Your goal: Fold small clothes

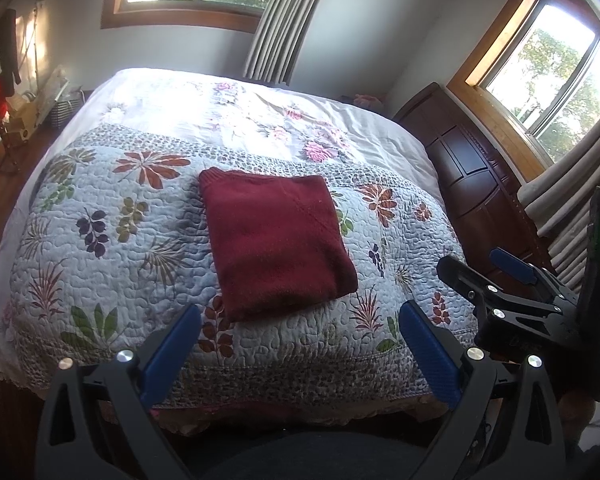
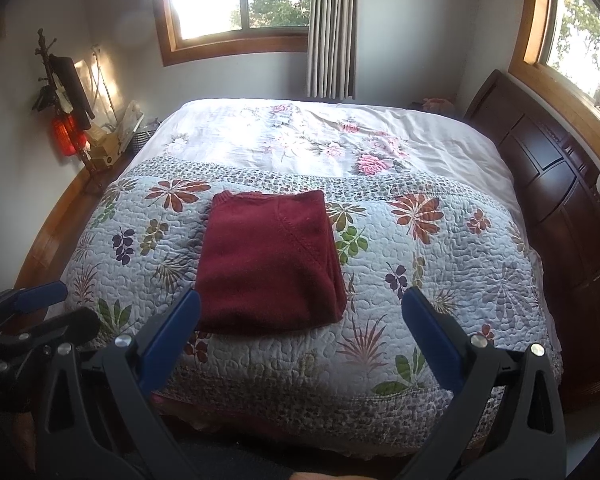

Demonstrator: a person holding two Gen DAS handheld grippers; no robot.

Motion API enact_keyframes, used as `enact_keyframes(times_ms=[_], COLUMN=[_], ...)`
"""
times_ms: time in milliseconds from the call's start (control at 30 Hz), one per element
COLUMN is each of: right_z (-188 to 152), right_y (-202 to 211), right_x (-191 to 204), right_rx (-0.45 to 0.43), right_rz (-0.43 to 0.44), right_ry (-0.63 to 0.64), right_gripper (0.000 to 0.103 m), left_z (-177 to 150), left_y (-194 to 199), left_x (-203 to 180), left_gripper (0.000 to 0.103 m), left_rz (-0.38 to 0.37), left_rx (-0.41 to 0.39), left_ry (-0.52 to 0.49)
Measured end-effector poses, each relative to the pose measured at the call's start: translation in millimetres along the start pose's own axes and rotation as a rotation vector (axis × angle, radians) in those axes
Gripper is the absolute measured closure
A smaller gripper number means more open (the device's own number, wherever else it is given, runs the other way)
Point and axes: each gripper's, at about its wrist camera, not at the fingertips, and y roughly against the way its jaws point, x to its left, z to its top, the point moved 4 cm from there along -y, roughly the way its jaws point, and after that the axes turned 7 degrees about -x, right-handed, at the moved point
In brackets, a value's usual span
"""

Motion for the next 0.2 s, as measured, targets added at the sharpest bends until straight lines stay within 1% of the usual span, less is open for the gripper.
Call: enact_keyframes(times_ms=[200], right_z=[6.0], right_y=[-4.9], right_x=[4.7], right_rx=[0.001], right_rz=[-0.005], right_ry=[0.016], right_gripper=[0.003], left_z=[5.3], left_y=[-3.4], left_x=[4.2], left_gripper=[0.004], left_rz=[-0.01], left_rx=[-0.001], left_ry=[-0.003])
